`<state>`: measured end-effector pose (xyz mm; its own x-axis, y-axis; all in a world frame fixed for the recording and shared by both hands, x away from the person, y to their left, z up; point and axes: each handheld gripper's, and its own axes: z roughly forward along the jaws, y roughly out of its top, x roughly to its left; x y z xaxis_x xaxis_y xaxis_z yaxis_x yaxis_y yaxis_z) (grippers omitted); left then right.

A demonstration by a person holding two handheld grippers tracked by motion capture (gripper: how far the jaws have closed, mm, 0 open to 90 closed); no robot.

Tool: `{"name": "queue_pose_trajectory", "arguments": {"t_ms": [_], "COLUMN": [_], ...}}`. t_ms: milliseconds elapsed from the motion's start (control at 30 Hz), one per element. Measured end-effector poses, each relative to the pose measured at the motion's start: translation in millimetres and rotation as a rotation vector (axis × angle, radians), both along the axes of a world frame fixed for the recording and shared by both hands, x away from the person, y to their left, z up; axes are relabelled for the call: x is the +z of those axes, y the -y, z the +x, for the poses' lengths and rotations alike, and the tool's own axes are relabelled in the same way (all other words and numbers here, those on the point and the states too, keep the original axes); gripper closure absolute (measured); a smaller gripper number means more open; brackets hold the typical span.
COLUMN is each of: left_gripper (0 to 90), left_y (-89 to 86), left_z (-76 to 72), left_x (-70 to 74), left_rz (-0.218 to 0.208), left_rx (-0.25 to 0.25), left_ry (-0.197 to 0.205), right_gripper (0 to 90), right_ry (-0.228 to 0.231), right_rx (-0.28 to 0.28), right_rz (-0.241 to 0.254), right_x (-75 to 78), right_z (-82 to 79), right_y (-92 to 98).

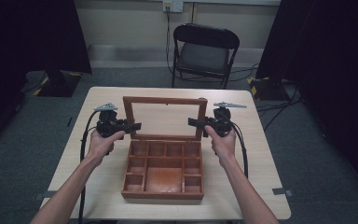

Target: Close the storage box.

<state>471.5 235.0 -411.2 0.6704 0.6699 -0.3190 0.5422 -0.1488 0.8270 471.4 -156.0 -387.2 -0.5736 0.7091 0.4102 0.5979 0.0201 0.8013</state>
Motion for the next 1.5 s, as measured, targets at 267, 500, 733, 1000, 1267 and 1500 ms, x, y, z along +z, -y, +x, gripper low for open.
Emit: {"name": "queue_pose_trajectory", "arguments": {"t_ms": [267, 500, 733, 1000, 1267, 1500], "left_gripper": [49.2, 44.8, 38.8, 32.2, 29.0, 29.6], "left_y": [-1.4, 0.3, -9.8, -16.3, -8.7, 1.1], "left_z": [-3.4, -10.0, -30.0, -39.3, -41.2, -42.9], "left_x": [3.7, 10.3, 12.6, 7.2, 8.3, 6.4], "left_rz": [0.011, 0.018, 0.032, 0.023, 0.039, 0.039], "left_rx": [-0.028, -0.031, -0.001, 0.009, 0.007, -0.019], "left_ry": [-0.003, 0.011, 0.009, 0.01, 0.019, 0.015], "right_gripper": [33.1, 32.3, 28.8, 24.8, 23.6, 23.2], "right_ry": [0.001, -0.007, -0.008, -0.006, -0.007, -0.007], "right_rx": [0.008, 0.029, 0.031, 0.047, 0.055, 0.061], "right_rz": [-0.004, -0.01, -0.027, -0.058, -0.062, -0.073], "right_x": [6.5, 8.3, 7.8, 2.6, -0.2, -1.2], "right_z": [-5.4, -11.2, -27.9, -43.4, -44.7, -44.6], "right_y": [-6.5, -4.3, -3.3, -2.9, -2.5, -3.6]}}
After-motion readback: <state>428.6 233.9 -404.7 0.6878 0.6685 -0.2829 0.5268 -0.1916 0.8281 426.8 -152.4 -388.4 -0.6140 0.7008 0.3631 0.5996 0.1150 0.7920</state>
